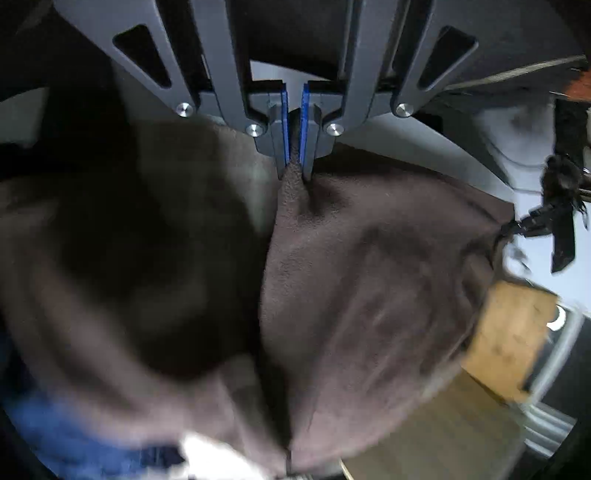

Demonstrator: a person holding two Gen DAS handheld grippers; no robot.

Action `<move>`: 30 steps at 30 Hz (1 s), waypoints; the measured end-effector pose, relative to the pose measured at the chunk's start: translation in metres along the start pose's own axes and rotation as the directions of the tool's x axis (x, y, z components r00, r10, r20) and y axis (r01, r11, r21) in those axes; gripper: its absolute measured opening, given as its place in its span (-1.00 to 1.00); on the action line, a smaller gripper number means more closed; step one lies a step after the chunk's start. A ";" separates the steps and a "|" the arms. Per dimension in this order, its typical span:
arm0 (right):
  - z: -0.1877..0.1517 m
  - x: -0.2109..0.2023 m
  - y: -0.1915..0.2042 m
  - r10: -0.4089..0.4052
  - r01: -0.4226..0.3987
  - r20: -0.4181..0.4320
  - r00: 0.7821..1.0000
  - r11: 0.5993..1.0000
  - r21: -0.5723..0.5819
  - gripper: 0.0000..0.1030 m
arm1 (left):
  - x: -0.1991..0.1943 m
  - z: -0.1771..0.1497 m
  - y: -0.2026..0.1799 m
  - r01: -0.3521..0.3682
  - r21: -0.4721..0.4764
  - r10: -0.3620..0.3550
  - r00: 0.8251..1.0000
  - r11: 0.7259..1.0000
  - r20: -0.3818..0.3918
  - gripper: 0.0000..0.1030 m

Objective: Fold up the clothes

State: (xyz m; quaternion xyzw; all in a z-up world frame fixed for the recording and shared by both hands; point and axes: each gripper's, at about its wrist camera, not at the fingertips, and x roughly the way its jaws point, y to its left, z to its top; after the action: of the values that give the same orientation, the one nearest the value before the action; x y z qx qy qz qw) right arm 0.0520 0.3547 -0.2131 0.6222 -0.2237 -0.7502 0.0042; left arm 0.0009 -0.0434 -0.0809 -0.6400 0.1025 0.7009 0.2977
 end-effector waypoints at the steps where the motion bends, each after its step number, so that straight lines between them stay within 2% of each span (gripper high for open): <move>1: -0.002 0.013 0.001 -0.024 0.024 -0.028 0.999 1.000 -0.013 -0.92 | 0.014 -0.002 0.001 0.003 -0.005 -0.003 1.000 1.000 -0.028 -0.92; 2: -0.002 0.019 0.003 -0.041 0.040 -0.049 0.998 0.999 -0.027 -0.92 | 0.027 -0.004 0.003 0.006 -0.010 -0.007 0.998 1.000 -0.054 -0.90; 4: 0.002 0.022 0.009 -0.091 0.084 -0.094 0.991 0.993 -0.083 -0.90 | 0.023 -0.001 0.004 0.012 0.000 -0.012 0.996 1.000 -0.084 -0.86; 7: 0.017 0.011 0.015 -0.109 0.091 -0.144 0.984 0.988 -0.128 -0.80 | -0.002 0.010 0.015 -0.023 0.007 0.023 0.998 1.000 -0.063 -0.81; 9: 0.036 -0.011 0.019 -0.142 0.124 -0.110 0.984 0.979 -0.160 -0.73 | -0.025 0.027 0.024 -0.068 0.015 0.068 0.998 0.998 -0.014 -0.74; 11: 0.062 -0.039 0.021 -0.122 0.113 -0.039 0.992 0.977 -0.182 -0.51 | -0.042 0.056 0.037 -0.138 0.033 0.136 0.989 0.990 0.061 -0.69; 13: 0.095 -0.063 0.025 -0.120 0.128 0.050 0.992 0.971 -0.201 -0.33 | -0.059 0.085 0.049 -0.209 0.045 0.201 0.970 0.977 0.135 -0.60; 15: 0.132 -0.078 0.034 -0.152 0.184 0.151 0.977 0.955 -0.231 -0.16 | -0.061 0.115 0.059 -0.289 0.058 0.272 0.941 0.956 0.202 -0.30; 17: 0.165 -0.072 0.037 -0.201 0.251 0.210 0.957 0.936 -0.245 0.11 | -0.039 0.150 0.068 -0.374 0.075 0.354 0.914 0.924 0.197 -0.32; 18: 0.182 -0.065 0.036 -0.233 0.291 0.239 0.943 0.924 -0.248 0.13 | -0.027 0.166 0.073 -0.415 0.083 0.394 0.899 0.906 0.194 -0.32; 20: 0.218 -0.042 0.030 -0.294 0.349 0.239 0.925 0.907 -0.235 0.13 | 0.004 0.189 0.081 -0.456 0.101 0.439 0.885 0.884 0.153 -0.32; 21: 0.233 -0.028 0.024 -0.313 0.360 0.218 0.924 0.906 -0.225 0.13 | 0.018 0.197 0.086 -0.457 0.104 0.444 0.887 0.883 0.129 -0.31; 22: 0.241 -0.016 0.017 -0.307 0.343 0.184 0.934 0.914 -0.217 0.13 | 0.030 0.200 0.094 -0.445 0.106 0.435 0.894 0.889 0.105 -0.35; 23: 0.246 -0.006 0.011 -0.293 0.320 0.150 0.944 0.924 -0.208 0.13 | 0.036 0.204 0.100 -0.433 0.099 0.425 0.901 0.896 0.092 -0.60; 24: 0.251 0.004 0.007 -0.282 0.302 0.120 0.952 0.932 -0.203 0.13 | 0.043 0.208 0.106 -0.425 0.089 0.419 0.904 0.901 0.081 -0.95; 26: 0.254 0.028 0.008 -0.296 0.307 0.084 0.952 0.926 -0.220 0.06 | 0.047 0.214 0.113 -0.411 0.061 0.407 0.911 0.910 0.069 -0.94; 27: 0.254 0.038 0.008 -0.308 0.315 0.068 0.949 0.918 -0.238 -0.13 | 0.039 0.215 0.119 -0.428 0.047 0.424 0.902 0.902 0.084 -0.95; 28: 0.255 0.046 0.008 -0.321 0.322 0.048 0.946 0.909 -0.264 -0.78 | 0.031 0.215 0.124 -0.446 0.033 0.441 0.892 0.894 0.100 -0.95; 29: 0.256 0.050 0.007 -0.341 0.336 0.033 0.939 0.898 -0.283 -0.82 | 0.024 0.216 0.130 -0.463 0.018 0.458 0.881 0.886 0.115 -0.95; 30: 0.257 0.049 0.004 -0.396 0.390 0.041 0.918 0.873 -0.293 -0.82 | 0.015 0.216 0.135 -0.480 0.003 0.475 0.870 0.877 0.129 -0.95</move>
State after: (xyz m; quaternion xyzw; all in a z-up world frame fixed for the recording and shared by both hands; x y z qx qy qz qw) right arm -0.2004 0.4223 -0.2249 0.6544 0.0220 -0.7540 -0.0528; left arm -0.2541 -0.0343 -0.0933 -0.5445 0.2508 0.7893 0.1323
